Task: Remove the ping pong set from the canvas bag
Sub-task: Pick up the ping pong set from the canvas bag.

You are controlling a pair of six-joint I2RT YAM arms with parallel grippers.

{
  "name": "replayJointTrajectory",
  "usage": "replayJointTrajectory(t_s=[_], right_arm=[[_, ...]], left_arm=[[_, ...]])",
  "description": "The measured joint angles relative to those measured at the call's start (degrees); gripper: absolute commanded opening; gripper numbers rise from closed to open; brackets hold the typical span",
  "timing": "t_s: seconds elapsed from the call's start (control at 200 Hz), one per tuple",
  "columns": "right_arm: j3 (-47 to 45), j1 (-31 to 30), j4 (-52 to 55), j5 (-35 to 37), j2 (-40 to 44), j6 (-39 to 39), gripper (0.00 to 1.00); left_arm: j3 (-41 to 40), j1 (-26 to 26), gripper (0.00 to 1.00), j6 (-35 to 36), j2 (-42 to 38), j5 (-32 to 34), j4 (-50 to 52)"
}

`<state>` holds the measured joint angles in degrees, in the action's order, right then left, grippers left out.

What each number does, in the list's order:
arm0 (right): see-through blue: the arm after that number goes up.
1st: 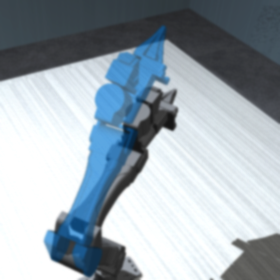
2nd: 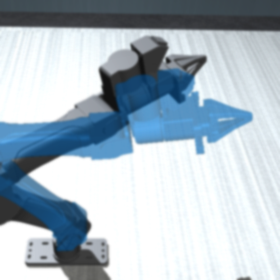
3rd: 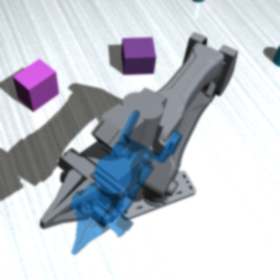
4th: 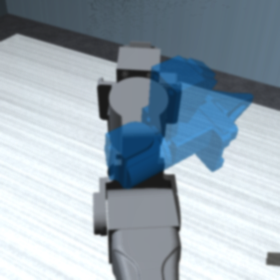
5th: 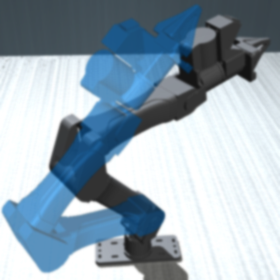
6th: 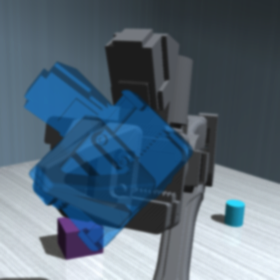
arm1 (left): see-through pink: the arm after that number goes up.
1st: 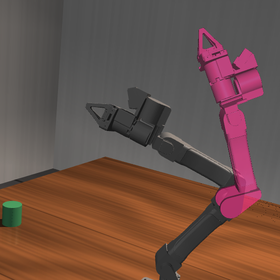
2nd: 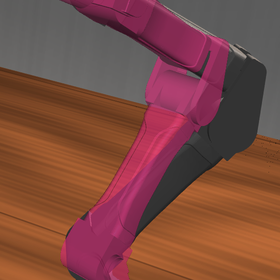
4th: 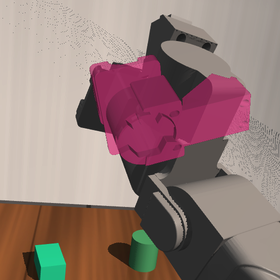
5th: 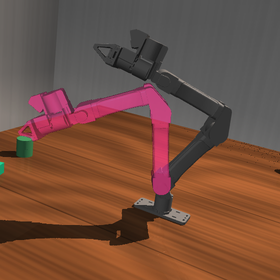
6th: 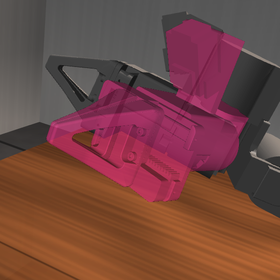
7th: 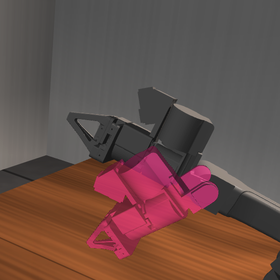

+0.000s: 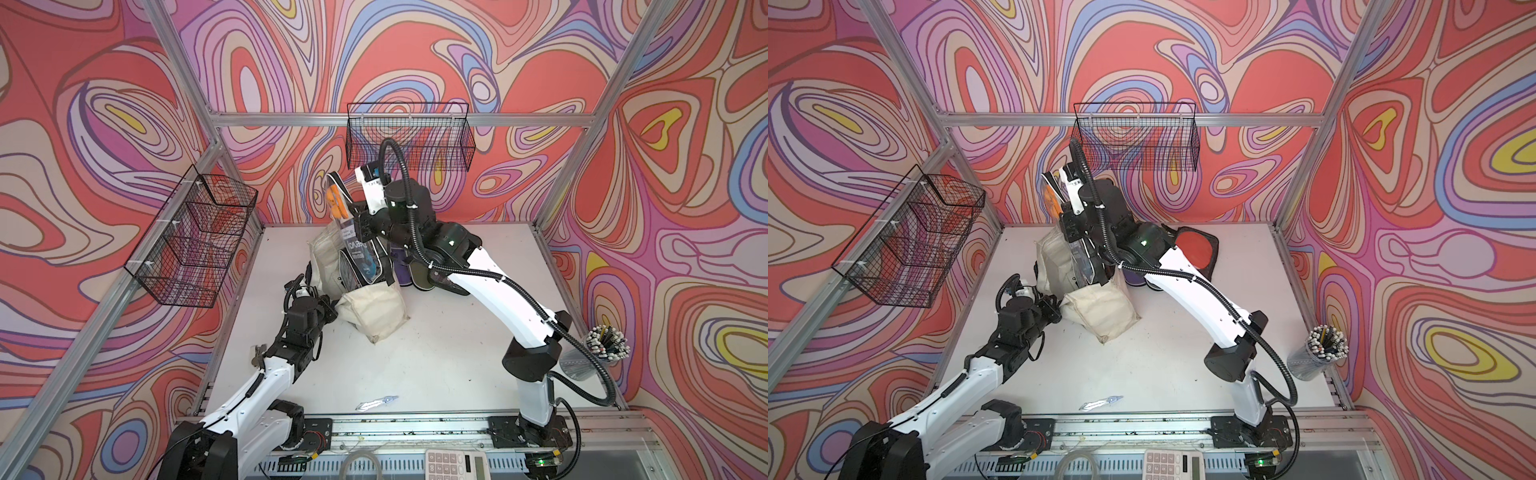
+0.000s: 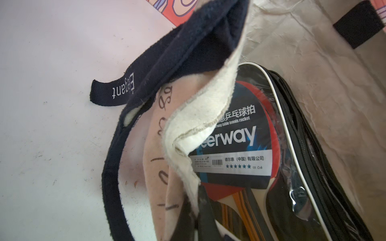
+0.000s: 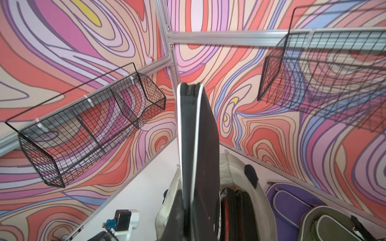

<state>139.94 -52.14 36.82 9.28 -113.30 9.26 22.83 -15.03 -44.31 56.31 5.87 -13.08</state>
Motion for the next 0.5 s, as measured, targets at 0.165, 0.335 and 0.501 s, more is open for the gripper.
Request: replayJointTrajectory(t_s=[0.165,0.335,0.501], right_arm=[[-3.30,0.00,-0.09,1.68,5.62,-0.11,0.00],[-8.52,0.00,-0.33,4.57,11.23,-0.24,0.00],[-15.06,0.00,-0.46,8.31,16.65,-0.22,0.00]], left_arm=[[0.00,0.00,0.00,0.15,0.11,0.00,-0.04],[0.00,0.00,0.00,0.15,0.81,0.00,-0.33],[0.00,0.00,0.00,0.15,0.85,0.00,-0.44]])
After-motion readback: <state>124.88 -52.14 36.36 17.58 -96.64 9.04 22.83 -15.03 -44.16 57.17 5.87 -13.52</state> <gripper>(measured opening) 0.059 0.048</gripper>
